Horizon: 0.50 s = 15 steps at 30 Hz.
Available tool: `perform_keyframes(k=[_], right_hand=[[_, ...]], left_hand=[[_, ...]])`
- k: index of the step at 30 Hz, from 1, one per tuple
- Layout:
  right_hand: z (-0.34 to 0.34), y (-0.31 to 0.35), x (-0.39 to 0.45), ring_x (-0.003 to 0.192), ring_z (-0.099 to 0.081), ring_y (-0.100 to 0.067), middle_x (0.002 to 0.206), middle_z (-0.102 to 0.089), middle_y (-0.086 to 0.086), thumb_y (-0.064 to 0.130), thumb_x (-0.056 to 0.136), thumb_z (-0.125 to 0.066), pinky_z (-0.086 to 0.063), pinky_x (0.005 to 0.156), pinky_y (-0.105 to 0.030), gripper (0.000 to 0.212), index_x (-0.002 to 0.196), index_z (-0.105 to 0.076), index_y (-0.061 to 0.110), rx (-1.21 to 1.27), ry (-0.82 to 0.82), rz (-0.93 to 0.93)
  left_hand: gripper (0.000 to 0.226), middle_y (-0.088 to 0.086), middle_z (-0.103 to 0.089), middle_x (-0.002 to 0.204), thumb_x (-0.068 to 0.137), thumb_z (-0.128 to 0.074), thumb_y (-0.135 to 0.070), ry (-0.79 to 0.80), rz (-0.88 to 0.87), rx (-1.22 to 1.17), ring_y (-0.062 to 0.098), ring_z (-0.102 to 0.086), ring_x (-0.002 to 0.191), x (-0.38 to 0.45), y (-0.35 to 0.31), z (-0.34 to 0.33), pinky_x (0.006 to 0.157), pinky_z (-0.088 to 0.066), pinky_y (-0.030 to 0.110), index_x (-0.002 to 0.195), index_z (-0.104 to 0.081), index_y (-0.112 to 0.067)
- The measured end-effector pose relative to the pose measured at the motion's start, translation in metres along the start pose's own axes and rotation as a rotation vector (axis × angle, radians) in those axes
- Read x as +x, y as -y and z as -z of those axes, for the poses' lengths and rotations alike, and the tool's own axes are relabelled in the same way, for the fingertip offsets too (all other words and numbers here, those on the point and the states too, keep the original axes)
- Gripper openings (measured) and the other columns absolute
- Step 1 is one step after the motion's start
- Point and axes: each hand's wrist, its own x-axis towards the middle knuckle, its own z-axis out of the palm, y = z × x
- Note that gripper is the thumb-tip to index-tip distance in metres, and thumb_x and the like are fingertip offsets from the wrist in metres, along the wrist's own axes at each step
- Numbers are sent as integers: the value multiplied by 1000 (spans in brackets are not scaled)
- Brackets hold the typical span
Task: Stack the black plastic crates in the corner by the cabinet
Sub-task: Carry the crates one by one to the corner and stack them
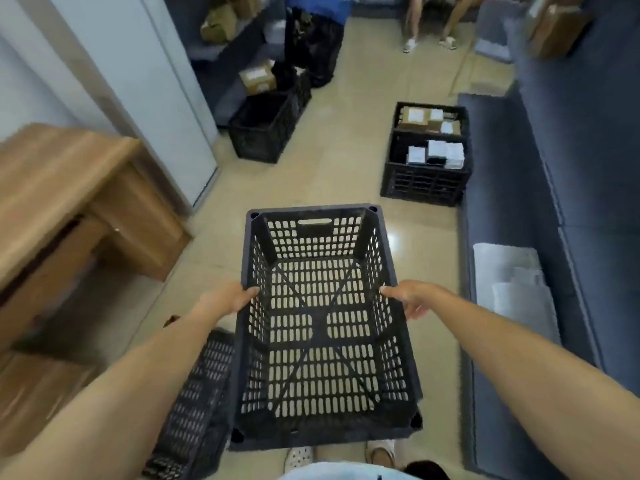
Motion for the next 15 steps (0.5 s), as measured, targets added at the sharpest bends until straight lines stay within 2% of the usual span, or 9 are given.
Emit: perform_keyframes(k=[1, 2, 4, 7, 10, 13, 15], right_hand=[[0, 7, 3, 123, -54, -35, 141, -49, -22, 30, 104, -37, -41, 30, -16, 51, 141, -33, -5, -37, 21, 25], [-2, 14, 6, 114, -58, -35, 140, -50, -23, 29, 104, -38, -37, 25, -15, 51, 141, -34, -5, -83, 41, 62], [-9, 27, 16, 94, -62, -32, 132, -55, -23, 27, 103, -39, -37, 26, -14, 48, 138, -39, -7, -211, 63, 121], [-22, 43, 20, 66, -54, -21, 92, -59, -13, 25, 103, -39, -35, 24, -14, 35, 124, -44, -2, -321, 110, 163], [-52, 60, 16, 62, -52, -17, 77, -54, -9, 20, 103, -40, -34, 24, -13, 22, 107, -42, -1, -464, 182, 197], [-92, 69, 17, 62, -53, -17, 74, -54, -9, 21, 103, -42, -36, 26, -13, 21, 105, -43, 0, -610, 240, 230], [-122, 72, 18, 63, -56, -17, 76, -57, -8, 25, 102, -44, -42, 33, -18, 26, 106, -46, 0, -738, 242, 278]], left_hand=[[63, 11, -66, 118, 97, -37, -58, -12, 47, -32, 30, -60, 110, -7, 8, -2, 103, -43, 43, 120, -61, -5], [64, 11, -65, 117, 97, -36, -59, -28, 90, -51, 30, -60, 111, -15, 16, -4, 103, -43, 42, 122, -61, -6], [65, 10, -64, 121, 97, -38, -59, -37, 167, -133, 30, -59, 113, -30, 33, -10, 103, -42, 42, 129, -56, -5], [62, 11, -58, 134, 97, -39, -56, -49, 221, -211, 31, -56, 119, -56, 58, -21, 107, -41, 44, 136, -50, -8], [60, 11, -61, 128, 98, -39, -56, -52, 325, -268, 31, -58, 115, -90, 97, -44, 103, -44, 42, 130, -56, -8], [57, 10, -64, 111, 98, -37, -55, -54, 444, -316, 30, -61, 102, -133, 128, -67, 94, -49, 39, 120, -59, -7], [50, 10, -64, 101, 100, -33, -53, -68, 510, -345, 29, -64, 96, -161, 146, -80, 84, -50, 34, 109, -57, -10]])
